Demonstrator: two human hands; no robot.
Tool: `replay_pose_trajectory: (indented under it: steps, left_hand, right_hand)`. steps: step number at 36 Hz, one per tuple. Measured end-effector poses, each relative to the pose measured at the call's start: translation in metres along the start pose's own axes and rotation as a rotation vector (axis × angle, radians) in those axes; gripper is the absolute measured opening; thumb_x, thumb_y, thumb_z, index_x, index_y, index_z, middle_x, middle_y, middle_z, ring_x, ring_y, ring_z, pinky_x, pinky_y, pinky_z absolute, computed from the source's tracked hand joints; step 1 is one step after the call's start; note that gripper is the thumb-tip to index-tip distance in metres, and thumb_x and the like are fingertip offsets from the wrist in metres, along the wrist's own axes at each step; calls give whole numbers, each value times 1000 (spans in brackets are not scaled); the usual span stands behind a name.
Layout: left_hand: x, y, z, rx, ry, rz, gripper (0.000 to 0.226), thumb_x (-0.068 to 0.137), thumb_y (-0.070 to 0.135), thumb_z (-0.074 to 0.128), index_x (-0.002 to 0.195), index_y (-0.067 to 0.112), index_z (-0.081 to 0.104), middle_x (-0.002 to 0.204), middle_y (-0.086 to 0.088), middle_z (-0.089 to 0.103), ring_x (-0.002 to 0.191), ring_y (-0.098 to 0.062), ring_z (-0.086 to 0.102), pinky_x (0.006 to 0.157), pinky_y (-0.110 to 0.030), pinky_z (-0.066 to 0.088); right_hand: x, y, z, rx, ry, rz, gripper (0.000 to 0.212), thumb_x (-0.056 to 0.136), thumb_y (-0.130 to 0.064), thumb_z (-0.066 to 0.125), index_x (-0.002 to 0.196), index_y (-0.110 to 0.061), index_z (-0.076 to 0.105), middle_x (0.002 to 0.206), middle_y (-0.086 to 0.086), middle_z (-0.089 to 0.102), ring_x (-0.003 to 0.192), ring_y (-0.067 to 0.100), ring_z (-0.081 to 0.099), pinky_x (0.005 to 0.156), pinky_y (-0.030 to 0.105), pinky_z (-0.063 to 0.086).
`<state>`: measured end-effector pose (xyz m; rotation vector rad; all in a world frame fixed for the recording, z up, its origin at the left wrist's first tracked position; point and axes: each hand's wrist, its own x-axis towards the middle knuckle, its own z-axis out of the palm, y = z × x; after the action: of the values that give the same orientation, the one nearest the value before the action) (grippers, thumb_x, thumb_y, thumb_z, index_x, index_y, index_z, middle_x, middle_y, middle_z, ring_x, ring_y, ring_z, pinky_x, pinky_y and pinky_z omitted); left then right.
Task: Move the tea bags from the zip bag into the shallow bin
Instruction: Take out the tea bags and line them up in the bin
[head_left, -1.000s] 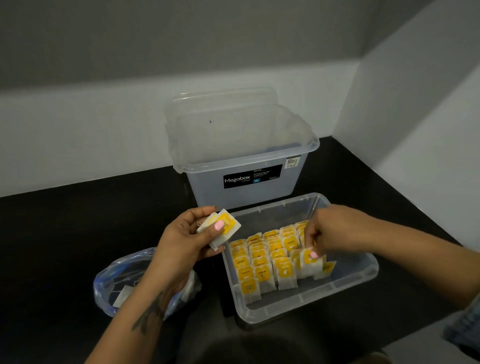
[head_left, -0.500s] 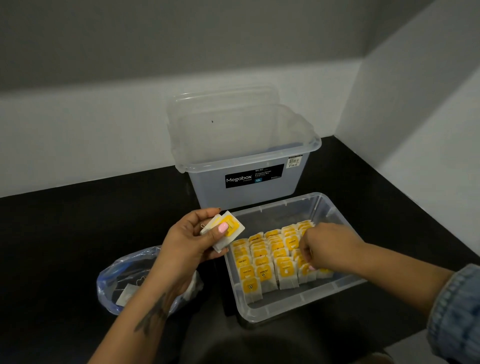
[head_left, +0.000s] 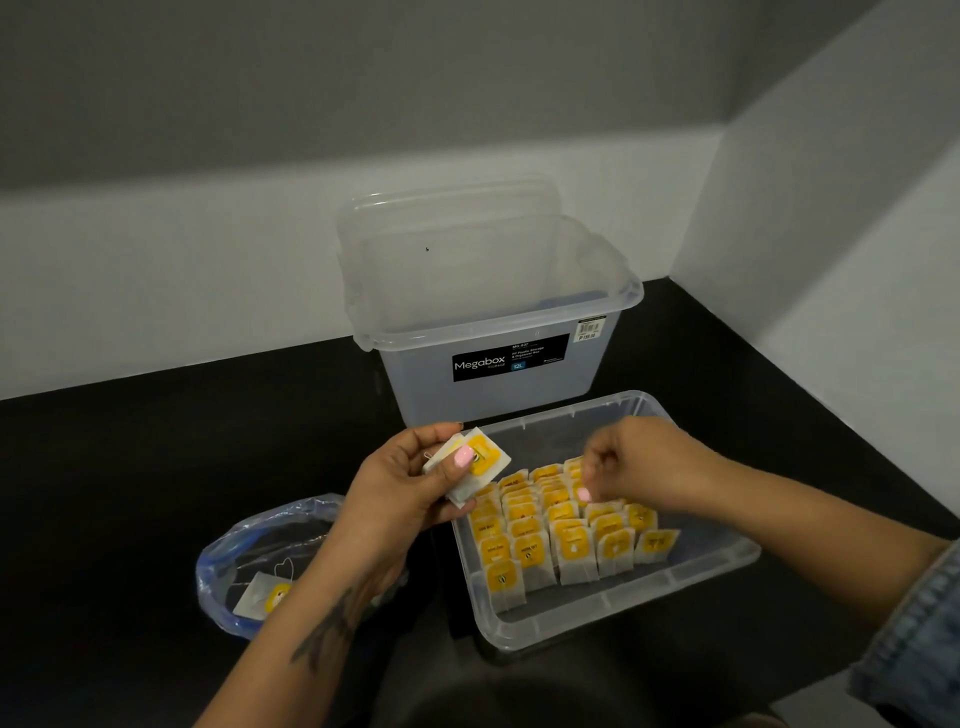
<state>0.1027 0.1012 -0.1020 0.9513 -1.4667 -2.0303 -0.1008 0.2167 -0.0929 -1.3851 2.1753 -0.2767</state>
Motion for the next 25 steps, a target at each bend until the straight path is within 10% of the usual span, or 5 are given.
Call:
replay_pose_trajectory:
  steps: [8, 18, 25]
  left_hand:
    - [-2, -2, 11, 85, -58, 29, 41, 63, 22, 67, 103, 19, 64, 97, -2, 72, 83, -16, 71, 62, -25, 59]
    - [-5, 0, 11, 43, -75, -27, 43, 72, 26, 65, 115, 19, 60, 106, -6, 70, 91, -19, 70, 66, -27, 59]
    - [-4, -1, 6, -113, -102, -101, 39, 87, -9, 51, 119, 12, 57, 113, -10, 68, 94, -22, 70, 71, -29, 60]
  right_hand:
    - [-1, -38, 0, 746, -78, 15, 19, 83, -26, 70, 93, -12, 63, 88, 8, 73, 48, 9, 53, 47, 19, 42]
    - [6, -46, 3, 804, -40, 38, 20, 79, -6, 74, 98, -5, 67, 75, 4, 70, 39, 3, 48, 38, 13, 37]
    - [7, -40, 2, 809, -6, 57, 10, 81, -10, 73, 91, -12, 70, 80, 5, 71, 43, 6, 44, 40, 15, 35]
